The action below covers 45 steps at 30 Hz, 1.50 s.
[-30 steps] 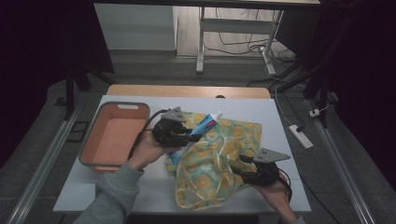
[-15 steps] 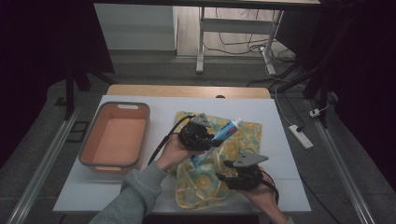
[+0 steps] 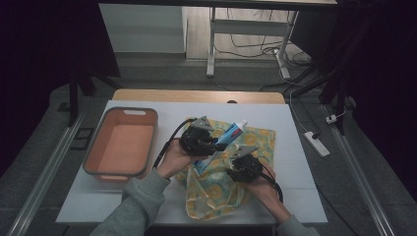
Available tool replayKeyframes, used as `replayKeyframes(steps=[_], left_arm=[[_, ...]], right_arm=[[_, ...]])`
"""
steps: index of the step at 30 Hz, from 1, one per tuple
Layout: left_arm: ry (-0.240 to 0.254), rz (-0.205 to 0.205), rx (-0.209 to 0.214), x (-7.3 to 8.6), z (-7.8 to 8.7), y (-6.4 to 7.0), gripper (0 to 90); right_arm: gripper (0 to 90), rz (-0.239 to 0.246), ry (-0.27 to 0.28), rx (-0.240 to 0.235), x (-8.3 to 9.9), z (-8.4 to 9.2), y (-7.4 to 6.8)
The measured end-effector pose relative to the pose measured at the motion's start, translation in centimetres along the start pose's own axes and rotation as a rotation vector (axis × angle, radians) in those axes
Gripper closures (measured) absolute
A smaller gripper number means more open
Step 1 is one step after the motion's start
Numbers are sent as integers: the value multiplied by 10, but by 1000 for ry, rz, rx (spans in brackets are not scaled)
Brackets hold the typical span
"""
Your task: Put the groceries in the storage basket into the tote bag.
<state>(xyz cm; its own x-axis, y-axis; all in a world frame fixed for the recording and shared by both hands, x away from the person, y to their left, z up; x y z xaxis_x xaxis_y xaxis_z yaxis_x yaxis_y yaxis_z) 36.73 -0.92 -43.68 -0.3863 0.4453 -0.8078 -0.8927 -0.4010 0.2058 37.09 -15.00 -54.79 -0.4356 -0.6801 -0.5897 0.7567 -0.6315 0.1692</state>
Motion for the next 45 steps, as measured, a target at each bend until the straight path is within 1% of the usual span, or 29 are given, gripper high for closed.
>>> replayKeyframes(steps=[1, 2, 3, 4, 6, 9, 11, 12, 15, 17, 18, 21, 24, 28, 31, 32, 34, 36, 38, 40, 41, 43, 45], left_arm=[[9, 0, 4, -1, 0, 1, 749], [15, -3, 11, -1, -1, 2, 749], [19, 0, 22, -1, -2, 3, 749], [12, -4, 35, -1, -3, 4, 749], [-6, -19, 46, 1, -7, 7, 749], [-52, -34, 60, 8, -16, 7, 749], [-92, -51, 63, 15, -24, 7, 749], [-113, -59, 62, 18, -27, 6, 749], [-160, -74, 70, 27, -34, 6, 749], [-191, -87, 59, 31, -37, 5, 749], [-205, -89, 50, 33, -38, 5, 749], [-269, -115, 27, 41, -44, 4, 749], [-321, -113, 16, 48, -52, 2, 749], [-365, -124, 29, 54, -58, 2, 748], [-407, -155, 36, 58, -64, 4, 748], [-412, -160, 41, 59, -67, 6, 748], [-417, -170, 38, 59, -72, 7, 747], [-412, -168, 20, 58, -79, 8, 746], [-409, -177, -7, 55, -87, 7, 745], [-414, -196, -30, 53, -95, 5, 744], [-411, -197, -37, 53, -99, 3, 743], [-423, -184, -35, 54, -107, 0, 742], [-460, -177, -22, 60, -114, -1, 738]], right_arm=[[759, -2, -18, -7, 3, -2, 0], [821, -5, -30, -23, 5, -3, 1], [869, -15, -27, -36, 5, -1, 2], [882, -30, -12, -40, 5, 2, 5], [888, -88, 33, -38, 3, 13, 14], [890, -157, 124, -20, 0, 34, 35], [891, -205, 187, -34, -2, 46, 44], [891, -220, 207, -34, -3, 52, 47], [891, -257, 256, -12, -5, 65, 55], [891, -270, 275, 4, -5, 71, 60], [891, -274, 288, 10, -5, 73, 61], [891, -282, 318, 20, -7, 80, 64], [892, -277, 352, 32, -11, 88, 62], [892, -261, 381, 49, -16, 98, 61], [892, -261, 397, 47, -17, 103, 61], [892, -262, 400, 42, -18, 104, 60], [892, -262, 406, 29, -19, 104, 58], [892, -250, 405, 16, -21, 103, 54], [892, -237, 402, 10, -23, 102, 50], [892, -228, 406, -3, -25, 101, 45], [892, -220, 405, -6, -26, 101, 43], [892, -210, 410, -13, -28, 101, 40], [892, -203, 410, -19, -28, 101, 38]])
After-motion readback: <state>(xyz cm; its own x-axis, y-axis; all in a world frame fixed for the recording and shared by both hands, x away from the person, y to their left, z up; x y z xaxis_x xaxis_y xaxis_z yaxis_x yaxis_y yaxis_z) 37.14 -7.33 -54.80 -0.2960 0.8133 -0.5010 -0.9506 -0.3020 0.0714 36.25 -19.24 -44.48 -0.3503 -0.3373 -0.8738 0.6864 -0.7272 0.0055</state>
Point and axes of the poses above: each handheld gripper's, and its own axes: z roughly backward along the jaws, x roughly out of its underside, y roughly to its right, the point moved 6 cm from there along -z, roughly forward along the jaws, and after that the axes turned 5 degrees about x, right-handed, at the moved point
